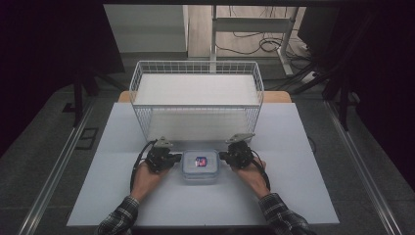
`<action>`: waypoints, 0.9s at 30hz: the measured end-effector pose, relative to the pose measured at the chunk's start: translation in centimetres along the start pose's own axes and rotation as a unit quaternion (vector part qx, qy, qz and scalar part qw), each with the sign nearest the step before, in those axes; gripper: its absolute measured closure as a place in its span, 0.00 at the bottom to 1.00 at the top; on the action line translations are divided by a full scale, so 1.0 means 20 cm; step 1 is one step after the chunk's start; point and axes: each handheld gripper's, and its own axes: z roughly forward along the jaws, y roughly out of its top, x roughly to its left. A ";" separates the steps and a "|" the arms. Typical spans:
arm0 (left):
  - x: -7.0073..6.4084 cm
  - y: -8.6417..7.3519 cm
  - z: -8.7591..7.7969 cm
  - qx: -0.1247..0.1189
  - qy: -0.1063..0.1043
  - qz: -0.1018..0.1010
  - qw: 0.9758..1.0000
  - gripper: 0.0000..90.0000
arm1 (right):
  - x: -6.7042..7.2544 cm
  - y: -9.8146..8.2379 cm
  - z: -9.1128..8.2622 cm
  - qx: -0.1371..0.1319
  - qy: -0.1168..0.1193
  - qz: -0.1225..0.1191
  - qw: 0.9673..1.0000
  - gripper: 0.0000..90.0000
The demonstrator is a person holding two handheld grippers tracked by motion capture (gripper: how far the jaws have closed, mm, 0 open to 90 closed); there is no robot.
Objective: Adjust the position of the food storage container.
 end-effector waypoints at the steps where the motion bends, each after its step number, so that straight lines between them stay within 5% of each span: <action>1: -0.01 0.00 0.00 0.001 -0.001 0.001 1.000 0.99 | 0.00 -0.01 -0.01 0.002 0.002 0.001 1.000 0.99; 22: -0.19 -0.09 -0.09 0.028 -0.013 0.009 0.999 0.99 | 0.18 -0.14 -0.11 0.058 0.016 -0.007 0.998 0.98; 27: -0.15 -0.11 -0.19 -0.004 -0.006 -0.016 1.000 0.94 | 0.16 -0.16 -0.19 0.038 0.006 0.000 0.999 0.96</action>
